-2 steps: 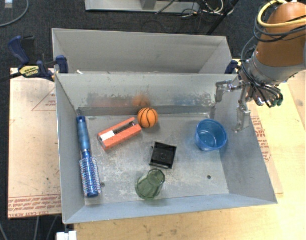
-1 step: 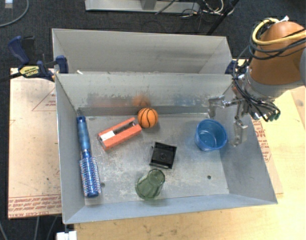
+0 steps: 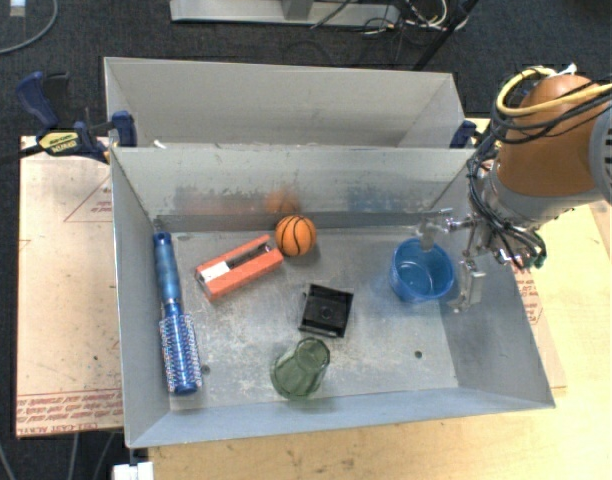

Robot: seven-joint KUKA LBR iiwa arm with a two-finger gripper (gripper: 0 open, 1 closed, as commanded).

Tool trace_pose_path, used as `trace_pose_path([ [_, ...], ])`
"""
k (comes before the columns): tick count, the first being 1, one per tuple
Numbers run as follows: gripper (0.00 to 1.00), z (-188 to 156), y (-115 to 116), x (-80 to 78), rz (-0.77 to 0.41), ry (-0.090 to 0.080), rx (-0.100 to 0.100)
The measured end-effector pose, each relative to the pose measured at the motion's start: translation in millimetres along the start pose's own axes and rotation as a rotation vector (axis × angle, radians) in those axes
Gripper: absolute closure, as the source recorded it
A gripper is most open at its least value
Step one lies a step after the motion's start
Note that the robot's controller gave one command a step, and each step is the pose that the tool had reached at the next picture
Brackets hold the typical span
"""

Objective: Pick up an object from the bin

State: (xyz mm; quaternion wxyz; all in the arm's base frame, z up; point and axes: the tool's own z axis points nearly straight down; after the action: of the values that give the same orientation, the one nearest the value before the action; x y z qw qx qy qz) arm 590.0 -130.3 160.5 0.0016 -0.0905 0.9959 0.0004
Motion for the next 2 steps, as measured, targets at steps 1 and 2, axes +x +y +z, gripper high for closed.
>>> trace_pose_path([
  [1, 0.0, 40.1, 4.8, -6.0, -0.174, -0.002, 0.001],
  [2, 1.0, 90.2, 10.2, -8.9, 0.075, -0.003, 0.0],
])
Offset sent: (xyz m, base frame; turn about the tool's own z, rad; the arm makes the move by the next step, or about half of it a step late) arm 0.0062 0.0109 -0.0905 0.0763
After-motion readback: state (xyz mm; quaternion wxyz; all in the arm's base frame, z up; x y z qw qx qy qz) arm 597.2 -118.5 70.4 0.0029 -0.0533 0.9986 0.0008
